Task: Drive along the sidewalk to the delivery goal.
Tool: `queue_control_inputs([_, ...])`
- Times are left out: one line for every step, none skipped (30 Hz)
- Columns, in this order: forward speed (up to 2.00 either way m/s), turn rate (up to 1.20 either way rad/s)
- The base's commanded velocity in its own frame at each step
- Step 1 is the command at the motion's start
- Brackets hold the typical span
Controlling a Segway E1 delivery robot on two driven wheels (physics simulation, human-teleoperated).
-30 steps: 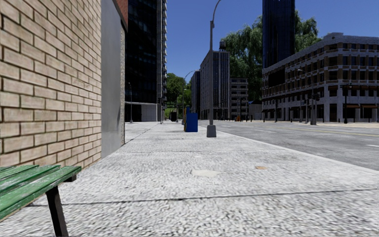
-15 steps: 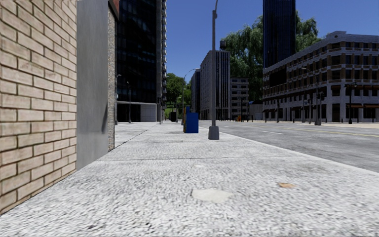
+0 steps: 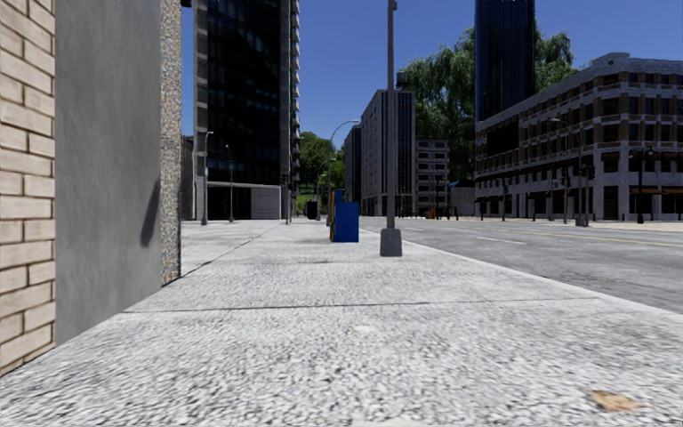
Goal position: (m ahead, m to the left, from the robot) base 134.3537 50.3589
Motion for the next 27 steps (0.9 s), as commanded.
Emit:
queue_control_inputs([1.74, 0.0])
queue_control_inputs([1.74, 0.0])
queue_control_inputs([1.75, 0.0])
queue_control_inputs([1.75, 0.0])
queue_control_inputs([1.88, 0.0])
queue_control_inputs([2.0, 0.0])
queue_control_inputs([2.0, 0.24])
queue_control_inputs([2.0, 0.5])
queue_control_inputs([2.0, 0.5])
queue_control_inputs([2.0, 0.77])
queue_control_inputs([2.0, 0.98])
queue_control_inputs([2.0, 0.98])
queue_control_inputs([2.0, 1.0])
queue_control_inputs([2.0, 1.01])
queue_control_inputs([2.0, 0.1])
queue_control_inputs([2.0, 0.1])
queue_control_inputs([2.0, 0.0])
queue_control_inputs([2.0, 0.0])
queue_control_inputs([2.0, 0.0])
queue_control_inputs([2.0, 0.0])
queue_control_inputs([2.0, 0.0])
queue_control_inputs([2.0, 0.0])
queue_control_inputs([2.0, 0.0])
queue_control_inputs([2.0, 0.0])
queue_control_inputs([2.0, 0.0])
queue_control_inputs([2.0, 0.0])
queue_control_inputs([2.0, 0.0])
